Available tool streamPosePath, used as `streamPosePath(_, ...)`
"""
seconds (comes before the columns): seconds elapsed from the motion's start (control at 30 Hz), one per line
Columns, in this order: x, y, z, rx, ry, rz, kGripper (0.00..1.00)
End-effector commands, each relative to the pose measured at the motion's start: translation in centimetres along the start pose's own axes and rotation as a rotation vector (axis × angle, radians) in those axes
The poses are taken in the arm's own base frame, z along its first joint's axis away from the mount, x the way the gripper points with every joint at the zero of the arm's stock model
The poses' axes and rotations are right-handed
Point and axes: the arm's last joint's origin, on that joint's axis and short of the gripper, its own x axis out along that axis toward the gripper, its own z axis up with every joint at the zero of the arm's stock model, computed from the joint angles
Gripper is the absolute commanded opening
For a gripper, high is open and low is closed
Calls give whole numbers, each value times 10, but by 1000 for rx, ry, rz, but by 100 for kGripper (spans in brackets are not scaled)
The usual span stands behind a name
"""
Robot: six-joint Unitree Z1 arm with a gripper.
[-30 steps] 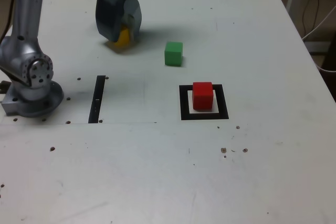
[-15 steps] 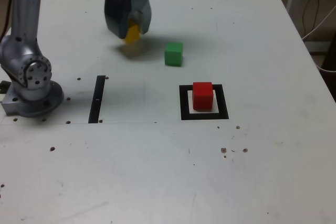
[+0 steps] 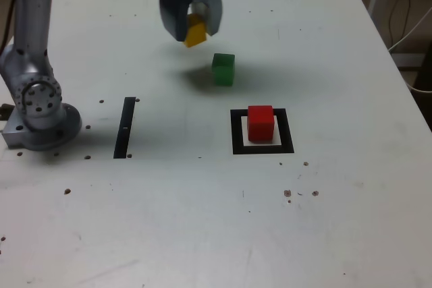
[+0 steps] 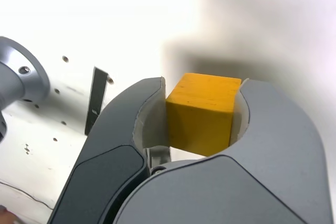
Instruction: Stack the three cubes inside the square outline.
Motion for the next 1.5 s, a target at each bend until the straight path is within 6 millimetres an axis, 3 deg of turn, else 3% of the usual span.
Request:
streamPosePath(0.0,-7,-11,0,25,-4,5,31)
streamPosePath(0.4,-19,-77,6,193,-9,25,31)
streamPosePath(1.07,-7,-189,8,426,9,101,31)
streamPosePath(1.27,-2,-213,9,482,6,123,31)
streamPosePath(1.47,2,-222,11,514,10,147,31)
